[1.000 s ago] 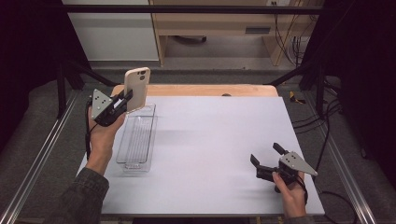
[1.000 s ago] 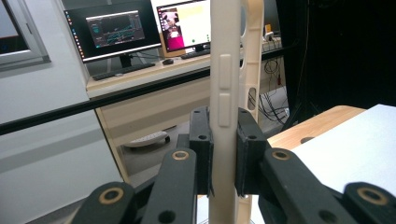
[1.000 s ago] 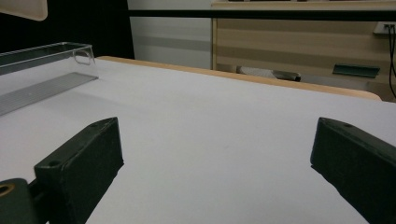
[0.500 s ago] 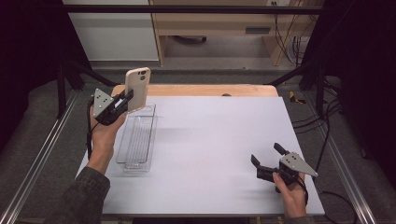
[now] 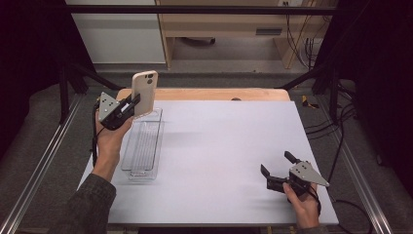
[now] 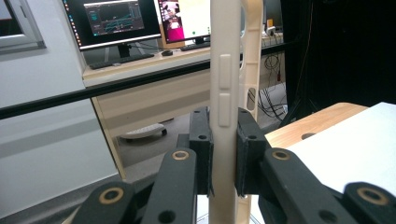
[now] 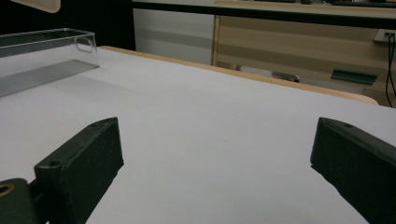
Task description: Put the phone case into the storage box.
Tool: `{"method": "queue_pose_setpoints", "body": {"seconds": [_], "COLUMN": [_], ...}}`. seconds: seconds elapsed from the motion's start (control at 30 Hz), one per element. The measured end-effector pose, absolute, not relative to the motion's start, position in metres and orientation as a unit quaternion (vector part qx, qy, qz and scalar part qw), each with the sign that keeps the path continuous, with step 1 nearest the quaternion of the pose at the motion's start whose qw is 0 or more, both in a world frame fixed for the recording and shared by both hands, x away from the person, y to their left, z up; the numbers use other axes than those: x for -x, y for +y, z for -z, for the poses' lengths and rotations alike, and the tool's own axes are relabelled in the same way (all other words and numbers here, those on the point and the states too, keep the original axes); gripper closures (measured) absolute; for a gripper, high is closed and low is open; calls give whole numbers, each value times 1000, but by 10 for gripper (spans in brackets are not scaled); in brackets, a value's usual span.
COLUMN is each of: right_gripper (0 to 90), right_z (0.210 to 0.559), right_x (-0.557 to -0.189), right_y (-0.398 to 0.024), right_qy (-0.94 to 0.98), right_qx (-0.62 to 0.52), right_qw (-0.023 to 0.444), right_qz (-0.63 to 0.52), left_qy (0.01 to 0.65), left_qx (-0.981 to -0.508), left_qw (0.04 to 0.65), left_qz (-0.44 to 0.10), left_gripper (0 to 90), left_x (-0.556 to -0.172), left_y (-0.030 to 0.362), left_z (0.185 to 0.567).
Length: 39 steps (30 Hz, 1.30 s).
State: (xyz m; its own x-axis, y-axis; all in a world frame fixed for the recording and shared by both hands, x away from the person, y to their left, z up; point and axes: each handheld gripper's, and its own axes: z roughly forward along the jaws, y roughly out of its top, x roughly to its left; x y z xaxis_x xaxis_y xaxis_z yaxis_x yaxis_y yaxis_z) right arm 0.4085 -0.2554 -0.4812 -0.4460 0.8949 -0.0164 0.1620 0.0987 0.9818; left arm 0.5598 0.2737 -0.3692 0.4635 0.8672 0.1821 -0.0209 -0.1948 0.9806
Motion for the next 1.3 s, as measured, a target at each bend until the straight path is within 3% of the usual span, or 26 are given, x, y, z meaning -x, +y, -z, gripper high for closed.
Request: {"method": "queue_pose_setpoints", "body": {"seconds": [0.67, 1.3], "right_gripper": [24, 24], "right_z": [481, 481], "right_x": [-407, -408], "right_y": [-241, -241], "right_qy": [656, 657], "right_qx": [-384, -384], "right_qw": [322, 320], "right_qz": [-564, -564], "left_qy": [329, 376], "left_qx": [-660, -680], "left_qw": [549, 521], "left_qz": [-394, -353], "left_gripper": [792, 792], "left_x": [-561, -582], "left_y": [275, 278], "left_z": [371, 390]}}
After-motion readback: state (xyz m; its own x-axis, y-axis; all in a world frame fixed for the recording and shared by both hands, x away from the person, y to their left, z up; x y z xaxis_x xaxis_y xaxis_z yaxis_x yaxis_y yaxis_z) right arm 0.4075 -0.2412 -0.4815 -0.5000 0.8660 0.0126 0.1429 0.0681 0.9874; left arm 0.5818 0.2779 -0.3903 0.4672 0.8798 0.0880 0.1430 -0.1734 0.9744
